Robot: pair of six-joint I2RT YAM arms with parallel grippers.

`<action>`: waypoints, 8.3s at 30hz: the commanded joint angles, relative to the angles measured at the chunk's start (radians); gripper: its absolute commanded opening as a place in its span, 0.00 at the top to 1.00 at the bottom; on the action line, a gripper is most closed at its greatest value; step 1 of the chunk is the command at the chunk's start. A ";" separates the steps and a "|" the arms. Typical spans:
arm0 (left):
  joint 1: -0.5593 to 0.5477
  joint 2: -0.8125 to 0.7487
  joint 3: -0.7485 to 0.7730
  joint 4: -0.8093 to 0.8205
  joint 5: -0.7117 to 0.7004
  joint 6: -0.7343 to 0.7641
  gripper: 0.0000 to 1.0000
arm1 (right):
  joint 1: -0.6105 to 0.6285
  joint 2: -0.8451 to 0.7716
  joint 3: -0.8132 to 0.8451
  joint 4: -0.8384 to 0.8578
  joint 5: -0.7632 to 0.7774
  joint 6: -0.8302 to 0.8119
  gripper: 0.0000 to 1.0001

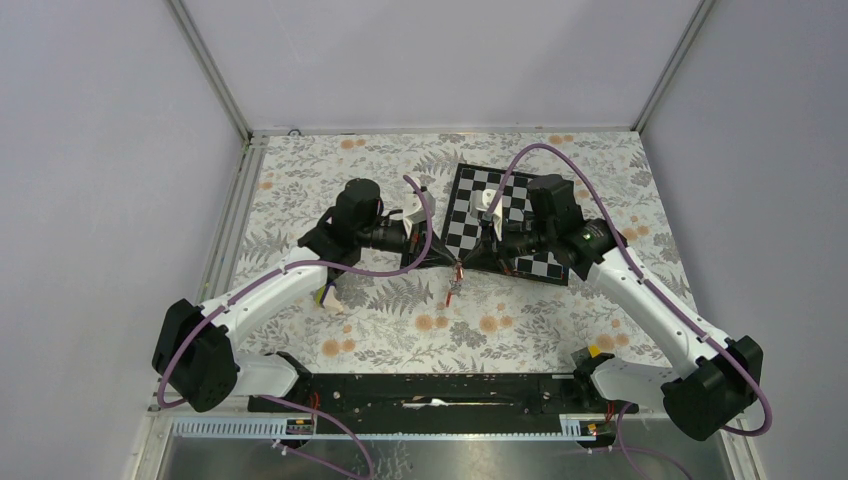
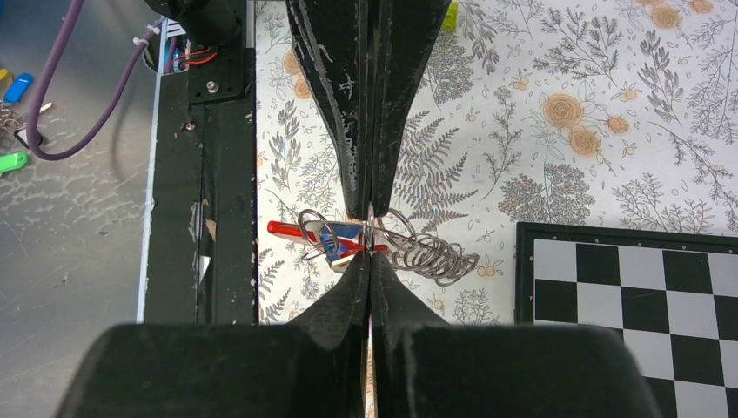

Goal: Put the keys on the keyring

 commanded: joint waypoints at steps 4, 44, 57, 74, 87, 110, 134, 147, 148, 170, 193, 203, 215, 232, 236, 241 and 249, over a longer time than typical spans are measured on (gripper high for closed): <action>0.007 -0.037 -0.006 0.108 0.055 -0.024 1.00 | -0.004 -0.001 -0.012 0.022 -0.024 0.017 0.97; 0.019 -0.027 -0.045 0.188 0.081 -0.038 1.00 | -0.004 -0.034 0.002 0.022 -0.008 0.025 0.74; 0.019 -0.027 -0.056 0.217 0.091 -0.081 1.00 | -0.004 -0.006 -0.031 0.059 -0.040 0.047 0.96; 0.019 -0.018 -0.067 0.274 0.107 -0.117 1.00 | -0.004 0.002 -0.077 0.096 -0.055 0.062 1.00; 0.024 -0.028 -0.083 0.262 0.109 -0.086 1.00 | -0.004 -0.040 -0.063 0.046 -0.001 0.005 0.96; 0.026 -0.019 -0.106 0.320 0.123 -0.120 1.00 | -0.004 0.004 0.009 0.079 -0.087 0.094 0.60; 0.025 -0.008 -0.104 0.347 0.118 -0.150 1.00 | 0.002 0.012 -0.037 0.116 -0.082 0.104 0.71; 0.026 -0.006 -0.114 0.357 0.113 -0.149 1.00 | 0.002 0.009 -0.035 0.133 -0.101 0.129 0.89; 0.026 -0.007 -0.113 0.357 0.112 -0.149 1.00 | 0.002 0.009 -0.033 0.129 -0.100 0.128 0.93; 0.024 -0.013 -0.070 0.250 0.044 -0.019 0.55 | 0.111 0.147 0.278 -0.375 0.275 -0.090 1.00; 0.016 0.055 -0.159 0.502 0.074 -0.106 0.63 | 0.158 0.232 0.413 -0.484 0.340 -0.117 1.00; 0.012 0.066 -0.173 0.538 0.078 -0.124 0.67 | 0.160 0.237 0.414 -0.476 0.336 -0.112 1.00; 0.009 0.079 -0.178 0.555 0.079 -0.135 0.68 | 0.161 0.240 0.424 -0.491 0.346 -0.115 1.00; 0.002 0.092 -0.178 0.564 0.088 -0.140 0.83 | 0.164 0.248 0.420 -0.487 0.347 -0.113 1.00; 0.002 0.093 -0.179 0.564 0.089 -0.138 0.92 | 0.165 0.244 0.413 -0.477 0.345 -0.109 1.00; 0.001 0.090 -0.182 0.564 0.098 -0.138 1.00 | 0.164 0.234 0.397 -0.460 0.347 -0.102 0.99; 0.006 0.053 -0.195 0.562 0.107 -0.136 1.00 | 0.164 0.179 0.336 -0.387 0.386 -0.082 0.80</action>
